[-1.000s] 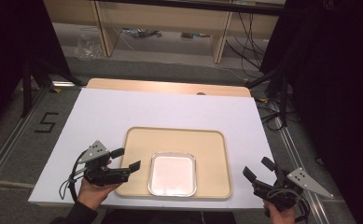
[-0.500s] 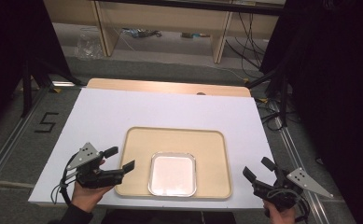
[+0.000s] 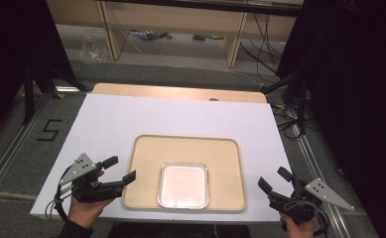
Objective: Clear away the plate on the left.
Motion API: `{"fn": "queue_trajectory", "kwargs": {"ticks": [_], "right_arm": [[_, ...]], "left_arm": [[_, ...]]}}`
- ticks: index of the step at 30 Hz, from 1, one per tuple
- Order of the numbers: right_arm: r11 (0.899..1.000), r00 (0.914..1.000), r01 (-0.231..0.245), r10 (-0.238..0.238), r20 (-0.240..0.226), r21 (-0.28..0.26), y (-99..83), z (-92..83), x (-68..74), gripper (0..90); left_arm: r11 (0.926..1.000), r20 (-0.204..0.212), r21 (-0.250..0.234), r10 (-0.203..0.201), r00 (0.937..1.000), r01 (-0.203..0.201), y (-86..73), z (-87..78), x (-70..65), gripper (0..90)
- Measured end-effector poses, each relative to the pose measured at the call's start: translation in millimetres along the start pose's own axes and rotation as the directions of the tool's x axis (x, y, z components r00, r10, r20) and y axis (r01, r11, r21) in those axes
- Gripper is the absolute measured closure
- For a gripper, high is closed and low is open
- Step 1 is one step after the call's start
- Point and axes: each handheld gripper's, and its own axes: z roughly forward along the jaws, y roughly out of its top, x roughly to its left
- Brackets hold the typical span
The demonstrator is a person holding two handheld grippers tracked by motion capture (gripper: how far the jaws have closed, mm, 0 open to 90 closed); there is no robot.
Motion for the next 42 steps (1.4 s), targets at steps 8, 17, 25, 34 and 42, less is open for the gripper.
{"fn": "queue_trajectory", "kwargs": {"ticks": [8, 17, 25, 34, 42], "right_arm": [[1.0, 0.9998, 0.012, -0.012, -0.015, -0.005, -0.4, -0.4, -0.7, 15.3], [1.0, 0.9998, 0.013, -0.013, -0.016, -0.006, -0.4, -0.4, -0.7, 15.3], [1.0, 0.9998, 0.014, -0.014, -0.017, -0.005, -0.5, -0.3, -0.5, 15.4], [0.999, 0.9986, 0.053, -0.053, -0.011, -0.015, -0.2, -0.7, -2.3, 15.5], [1.0, 0.9996, 0.006, -0.006, -0.026, -0.013, -0.9, 0.1, 1.3, 15.4]], "left_arm": [[0.9999, -0.012, -0.013, 0.007, 0.9999, -0.007, -0.9, -7.5, 0.9, 17.2], [0.9999, -0.025, -0.015, -0.001, 0.9997, 0.0, -4.3, -15.6, 0.5, 17.2], [0.9998, -0.041, -0.021, 0.004, 0.9992, -0.004, -7.2, -22.8, -1.4, 17.1], [0.9999, -0.064, -0.008, -0.01, 0.9979, 0.01, -9.7, -24.8, -3.4, 15.7], [0.9999, -0.102, -0.007, 0.008, 0.9947, -0.009, -13.7, -29.2, -9.1, 12.3]]}}
